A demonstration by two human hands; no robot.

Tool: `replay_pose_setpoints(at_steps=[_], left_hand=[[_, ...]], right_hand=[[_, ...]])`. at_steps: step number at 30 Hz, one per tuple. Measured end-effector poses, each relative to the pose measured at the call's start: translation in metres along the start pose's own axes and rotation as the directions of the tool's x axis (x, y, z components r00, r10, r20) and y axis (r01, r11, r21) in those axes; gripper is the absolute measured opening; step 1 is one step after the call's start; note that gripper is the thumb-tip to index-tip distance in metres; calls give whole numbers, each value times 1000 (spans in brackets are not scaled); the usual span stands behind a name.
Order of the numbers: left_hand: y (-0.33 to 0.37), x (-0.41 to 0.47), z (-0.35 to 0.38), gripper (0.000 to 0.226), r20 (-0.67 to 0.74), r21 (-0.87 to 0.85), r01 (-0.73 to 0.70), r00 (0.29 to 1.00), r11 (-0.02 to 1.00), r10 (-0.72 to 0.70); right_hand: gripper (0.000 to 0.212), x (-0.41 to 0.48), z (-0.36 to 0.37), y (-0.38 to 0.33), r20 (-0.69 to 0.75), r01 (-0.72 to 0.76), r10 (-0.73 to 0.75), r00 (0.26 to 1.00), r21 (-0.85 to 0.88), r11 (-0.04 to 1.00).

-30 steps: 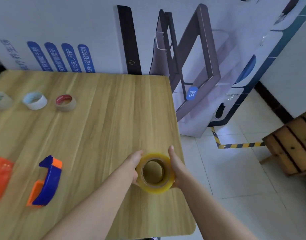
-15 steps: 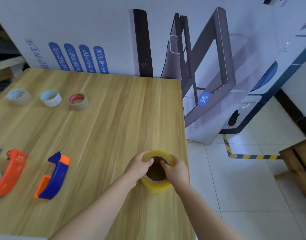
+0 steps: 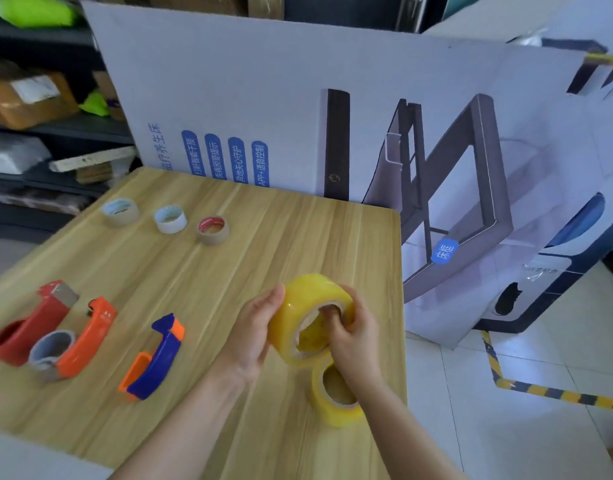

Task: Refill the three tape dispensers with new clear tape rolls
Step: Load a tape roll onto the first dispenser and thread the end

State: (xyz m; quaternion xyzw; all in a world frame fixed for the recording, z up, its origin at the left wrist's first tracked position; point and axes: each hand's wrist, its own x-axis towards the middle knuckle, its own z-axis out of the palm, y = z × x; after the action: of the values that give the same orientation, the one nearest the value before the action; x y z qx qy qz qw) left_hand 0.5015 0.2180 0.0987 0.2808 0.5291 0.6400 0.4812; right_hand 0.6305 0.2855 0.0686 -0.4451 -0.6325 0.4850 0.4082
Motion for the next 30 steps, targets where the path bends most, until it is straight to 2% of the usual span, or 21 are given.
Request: replay_pose_setpoints(at_steps=[3, 5, 8, 12, 15, 18, 22, 24, 26, 28, 30], left_hand=[[10, -12, -3, 47, -94, 235, -229, 962, 945, 256], [18, -19, -6, 42, -123, 362, -311, 919, 879, 376], [33, -28, -17, 43, -183, 407, -325, 887, 854, 424], [49, -38, -40, 42, -253, 408, -364, 836, 837, 487], [63, -48, -64, 62, -220, 370, -365, 859, 854, 462], [80, -61, -97, 82, -74, 210, -342, 928, 916, 364], [99, -86, -146, 44, 163, 69, -314, 940, 947, 300], [108, -98, -168, 29, 221, 38, -294, 934, 955, 279], [118, -108, -186, 26, 236, 19, -288, 932, 957, 276], [125, -113, -201, 29, 191, 11, -291, 940, 957, 283], [130, -116, -214, 30, 108, 25, -296, 950, 955, 292]], right_hand=[[44, 0, 17, -23, 31, 55, -54, 998, -34, 998], [58, 0, 29, -40, 56, 156, -151, 987, -101, 983], [64, -3, 47, -62, 65, 299, -293, 954, -136, 944], [60, -11, 72, -79, 71, 321, -315, 946, -91, 943], [57, -19, 93, -92, 88, 323, -317, 944, -67, 944], [48, -26, 113, -106, 105, 253, -255, 961, 37, 967], [42, -34, 147, -121, 179, 21, -59, 982, 205, 979], [32, -40, 167, -127, 236, -117, 57, 970, 249, 961], [18, -47, 187, -135, 300, -204, 128, 945, 240, 949], [13, -54, 207, -142, 291, -199, 137, 947, 194, 961], [28, -64, 224, -151, 183, -7, -15, 983, 119, 993]])
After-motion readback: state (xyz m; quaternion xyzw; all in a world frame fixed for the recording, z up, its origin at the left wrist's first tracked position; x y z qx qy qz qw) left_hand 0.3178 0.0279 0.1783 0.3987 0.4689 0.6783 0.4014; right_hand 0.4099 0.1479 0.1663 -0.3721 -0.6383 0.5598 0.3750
